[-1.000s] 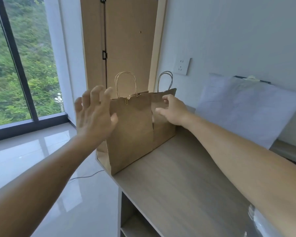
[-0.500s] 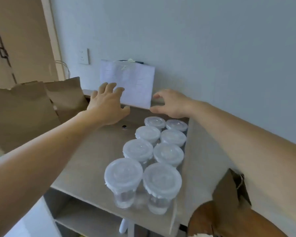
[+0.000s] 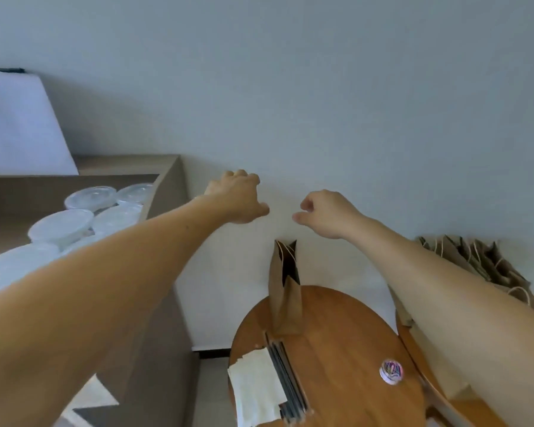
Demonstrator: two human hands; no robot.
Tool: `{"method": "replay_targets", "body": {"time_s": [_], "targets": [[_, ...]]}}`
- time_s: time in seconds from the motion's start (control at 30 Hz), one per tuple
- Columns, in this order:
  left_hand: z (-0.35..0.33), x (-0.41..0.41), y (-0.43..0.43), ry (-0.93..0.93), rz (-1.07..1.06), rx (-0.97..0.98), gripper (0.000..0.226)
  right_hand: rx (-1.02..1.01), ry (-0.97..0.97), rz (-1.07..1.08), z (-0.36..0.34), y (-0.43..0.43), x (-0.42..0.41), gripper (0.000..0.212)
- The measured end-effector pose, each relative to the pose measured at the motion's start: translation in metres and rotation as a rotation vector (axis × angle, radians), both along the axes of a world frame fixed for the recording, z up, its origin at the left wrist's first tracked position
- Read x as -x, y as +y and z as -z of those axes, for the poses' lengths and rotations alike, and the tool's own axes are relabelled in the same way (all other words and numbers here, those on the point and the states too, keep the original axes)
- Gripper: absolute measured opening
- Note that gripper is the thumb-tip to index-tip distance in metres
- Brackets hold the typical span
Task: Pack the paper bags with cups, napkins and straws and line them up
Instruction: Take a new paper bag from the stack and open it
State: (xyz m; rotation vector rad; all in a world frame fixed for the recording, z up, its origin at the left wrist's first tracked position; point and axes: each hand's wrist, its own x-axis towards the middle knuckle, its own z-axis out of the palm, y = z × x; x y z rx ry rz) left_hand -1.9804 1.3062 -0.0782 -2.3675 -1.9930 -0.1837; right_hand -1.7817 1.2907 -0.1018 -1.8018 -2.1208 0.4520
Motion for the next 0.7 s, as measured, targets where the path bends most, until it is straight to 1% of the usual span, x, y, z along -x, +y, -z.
{"method": "replay_targets", "body": {"time_s": [0.17,0.23,0.33,0.4,0.43,0.5,0.6,0.7], "targets": [[0.092,-0.025,0.057,-0.092,-0.042,0.231,0.067,0.177,0.023,0.121,0.07,0.029,-0.019,0.044],[0.131,-0.025,0.075,-0.122,-0.074,0.302,0.066,0.23,-0.012,0.142,0.093,0.043,-0.021,0.034],[0.181,-0.025,0.092,-0.183,-0.125,0.404,0.061,0.289,-0.034,0.183,0.128,0.065,-0.023,0.04],[0.211,-0.028,0.098,-0.22,-0.139,0.46,0.061,0.333,-0.044,0.186,0.148,0.077,-0.022,0.03],[0.224,-0.03,0.099,-0.24,-0.138,0.489,0.061,0.363,-0.06,0.179,0.16,0.084,-0.022,0.029],[0.247,-0.032,0.101,-0.285,-0.151,0.514,0.061,0.405,-0.076,0.175,0.181,0.095,-0.021,0.039],[0.274,-0.031,0.103,-0.342,-0.198,0.519,0.065,0.449,-0.042,0.173,0.216,0.114,-0.019,0.035],[0.292,-0.029,0.105,-0.384,-0.249,0.521,0.068,0.474,-0.031,0.151,0.248,0.132,-0.015,0.042]]}}
